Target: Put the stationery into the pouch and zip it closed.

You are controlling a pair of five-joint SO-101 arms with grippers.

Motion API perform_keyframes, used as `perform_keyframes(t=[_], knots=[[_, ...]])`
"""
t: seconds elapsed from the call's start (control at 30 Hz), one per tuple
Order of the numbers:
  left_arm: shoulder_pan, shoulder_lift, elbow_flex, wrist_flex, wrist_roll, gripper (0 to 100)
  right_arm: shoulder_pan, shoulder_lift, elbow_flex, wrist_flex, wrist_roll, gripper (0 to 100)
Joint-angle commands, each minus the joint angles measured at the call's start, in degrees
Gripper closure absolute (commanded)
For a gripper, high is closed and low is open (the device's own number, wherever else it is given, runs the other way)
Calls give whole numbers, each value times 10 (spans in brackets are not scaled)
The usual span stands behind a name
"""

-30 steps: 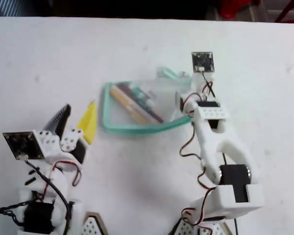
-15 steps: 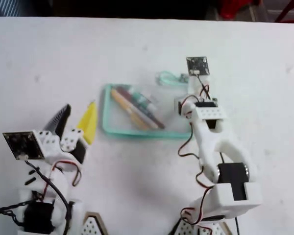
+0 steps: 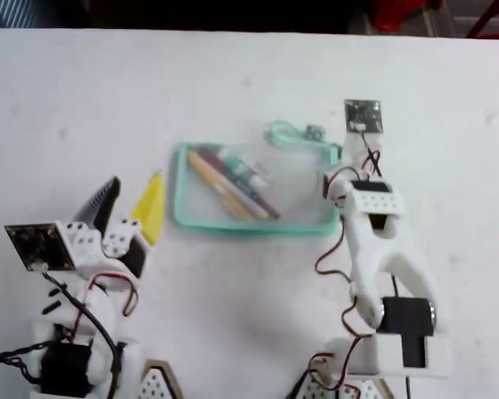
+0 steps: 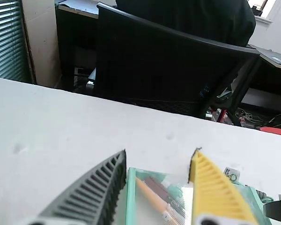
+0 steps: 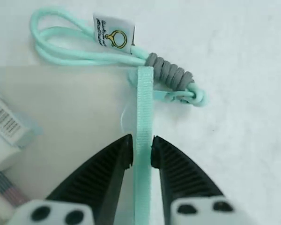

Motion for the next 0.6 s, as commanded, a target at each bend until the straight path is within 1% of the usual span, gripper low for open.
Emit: perform_keyframes(t=[0.0, 0.03, 0.13, 0.2, 0.3, 0.33, 0.37, 0.5, 0.57], knots=[[6, 10, -4, -16, -7, 763, 3, -45, 19, -34, 1, 982], [3, 10, -4, -16, -10, 763, 3, -52, 25, -35, 1, 972], [-1, 10, -1, -38, -48, 779, 4, -70, 38, -35, 1, 983], [-21, 10, 12, -63, -69, 838, 6, -79, 47, -35, 1, 981], [-44, 11, 32, -106, -105, 976, 5, -84, 54, -35, 1, 981], [-47, 11, 37, -113, -117, 984, 3, -83, 55, -35, 1, 981], [-47, 12, 41, -117, -120, 968, 2, -81, 55, -35, 1, 981], [-44, 13, 59, -138, -130, 977, -5, -85, 55, -35, 1, 981], [-41, 14, 61, -143, -178, 977, -15, -87, 54, -35, 1, 981]])
